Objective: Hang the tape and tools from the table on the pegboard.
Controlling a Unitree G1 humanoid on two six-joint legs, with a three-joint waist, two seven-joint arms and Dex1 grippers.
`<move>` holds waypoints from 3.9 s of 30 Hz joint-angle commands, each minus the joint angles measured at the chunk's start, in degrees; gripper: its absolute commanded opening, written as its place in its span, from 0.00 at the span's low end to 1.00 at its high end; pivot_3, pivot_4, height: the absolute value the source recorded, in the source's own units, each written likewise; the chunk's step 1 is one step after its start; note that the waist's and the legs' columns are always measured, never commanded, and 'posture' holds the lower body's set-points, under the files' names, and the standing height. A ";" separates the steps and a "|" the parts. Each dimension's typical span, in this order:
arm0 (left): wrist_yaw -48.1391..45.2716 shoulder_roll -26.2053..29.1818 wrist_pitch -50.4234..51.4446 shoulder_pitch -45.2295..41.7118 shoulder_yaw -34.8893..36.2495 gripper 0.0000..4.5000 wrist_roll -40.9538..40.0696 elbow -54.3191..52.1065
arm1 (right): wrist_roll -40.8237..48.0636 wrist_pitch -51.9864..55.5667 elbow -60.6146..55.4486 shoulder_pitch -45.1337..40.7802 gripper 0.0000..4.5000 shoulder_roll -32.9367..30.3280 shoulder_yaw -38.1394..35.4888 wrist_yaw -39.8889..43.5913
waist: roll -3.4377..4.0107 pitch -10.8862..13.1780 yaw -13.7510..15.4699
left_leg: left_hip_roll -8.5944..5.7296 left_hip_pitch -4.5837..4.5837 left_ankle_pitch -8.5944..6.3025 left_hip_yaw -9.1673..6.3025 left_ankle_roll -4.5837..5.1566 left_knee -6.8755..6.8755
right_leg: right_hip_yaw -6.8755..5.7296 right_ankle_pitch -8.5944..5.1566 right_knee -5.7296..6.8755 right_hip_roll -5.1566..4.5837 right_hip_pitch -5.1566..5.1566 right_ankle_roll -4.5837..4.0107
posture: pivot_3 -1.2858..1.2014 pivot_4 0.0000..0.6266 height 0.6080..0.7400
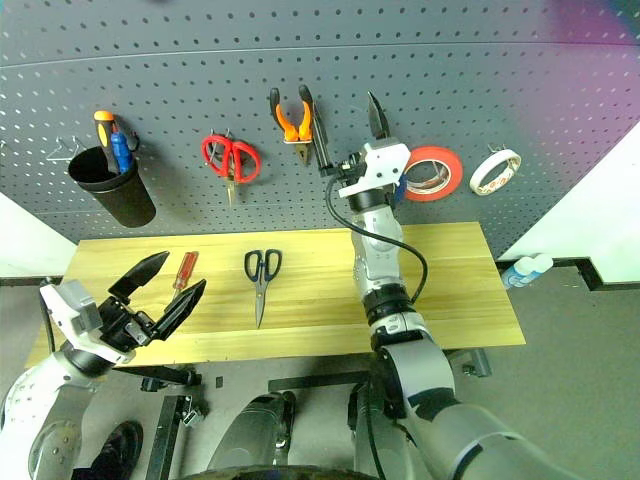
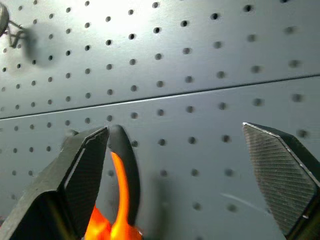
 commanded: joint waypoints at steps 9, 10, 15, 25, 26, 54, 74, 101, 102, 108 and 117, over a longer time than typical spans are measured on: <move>0.93 0.96 -1.28 -4.99 0.11 1.00 4.05 6.23 | 21.67 47.82 -35.15 21.79 0.99 -17.06 7.53 28.68 | 0.23 0.16 -0.12 | 0.00 -0.03 0.00 -0.08 0.00 0.12 | 0.02 -0.11 -0.05 -0.07 0.05 0.13 | 0.55 0.33 1.00; 2.95 0.67 0.31 -5.69 -0.42 1.00 5.07 7.20 | 22.91 51.69 -38.09 22.96 0.99 -19.16 7.47 29.00 | 0.18 0.18 -0.21 | 0.00 -0.03 0.00 -0.06 0.00 0.17 | 0.03 -0.09 -0.06 -0.06 0.05 0.11 | 0.55 0.33 1.00; 15.92 -2.67 9.09 -8.02 -3.21 1.00 11.12 10.01 | 25.99 64.23 -50.67 28.15 0.99 -24.96 7.75 27.37 | 0.03 0.34 -0.07 | 0.14 0.00 -0.01 -0.02 0.00 0.10 | -0.03 -0.09 -0.09 0.02 0.08 0.11 | 0.53 0.37 1.00; 35.84 -9.54 23.96 -13.09 -13.61 1.00 26.54 8.36 | 30.39 74.45 -67.06 39.49 0.99 -27.63 5.53 21.13 | -0.50 2.67 -0.18 | 0.11 -0.23 -0.02 -0.10 -0.01 0.36 | -0.11 -0.03 -0.13 -0.10 0.01 0.26 | 0.52 0.49 1.00; 36.48 -9.78 25.09 -13.78 -14.47 1.00 27.47 8.61 | 30.27 74.76 -67.39 39.48 0.99 -27.46 5.66 20.58 | -0.50 3.19 -0.22 | 0.12 -0.25 -0.02 -0.10 -0.02 0.44 | -0.11 -0.03 -0.13 -0.12 0.03 0.27 | 0.52 0.50 1.00; 46.27 -19.01 49.43 -34.69 -20.11 1.00 38.15 26.29 | 29.46 73.69 -68.77 41.61 0.99 -25.07 5.23 16.52 | -0.79 6.69 -1.78 | -0.08 -0.71 -0.15 -0.05 0.13 0.84 | -0.19 0.12 -0.10 -0.26 -0.13 0.98 | 0.49 0.56 1.00; 41.67 -19.53 58.89 -40.92 -19.18 1.00 36.03 32.54 | 27.87 73.05 -68.77 39.75 0.99 -22.92 5.85 15.02 | -0.78 6.68 -1.84 | -0.14 -0.69 -0.15 -0.04 0.12 0.90 | -0.18 0.16 -0.10 -0.32 -0.09 1.06 | 0.48 0.55 1.00; 43.60 -21.74 59.74 -39.77 -15.78 0.17 35.27 31.37 | 28.64 73.42 -68.36 39.65 1.00 -24.59 4.37 16.28 | -0.75 6.66 -2.12 | -0.15 -0.60 -0.15 0.00 0.10 0.88 | -0.13 0.18 -0.11 -0.34 -0.05 1.10 | 0.47 0.55 1.00; 43.36 -21.91 59.48 -39.77 -15.74 0.17 34.95 31.18 | 28.48 73.21 -68.04 39.68 1.00 -24.58 4.36 16.52 | -0.75 6.66 -2.14 | -0.15 -0.59 -0.15 0.00 0.10 0.88 | -0.13 0.18 -0.11 -0.34 -0.04 1.10 | 0.47 0.55 1.00; 41.93 -21.21 57.03 -39.43 -17.19 0.17 34.64 28.42 | 27.96 72.33 -67.24 40.51 1.00 -24.23 4.52 17.76 | -0.75 6.66 -2.18 | -0.14 -0.61 -0.15 -0.01 0.10 0.87 | -0.14 0.17 -0.12 -0.34 -0.04 1.11 | 0.47 0.55 1.00; 38.15 -21.54 47.46 -35.19 -16.63 0.17 31.78 22.57 | 27.08 70.91 -65.20 40.75 1.00 -24.02 4.73 18.90 | -0.75 6.68 -1.93 | -0.14 -0.92 -0.16 -0.05 0.10 0.86 | -0.14 0.18 -0.19 -0.40 -0.29 1.11 | 0.48 0.55 1.00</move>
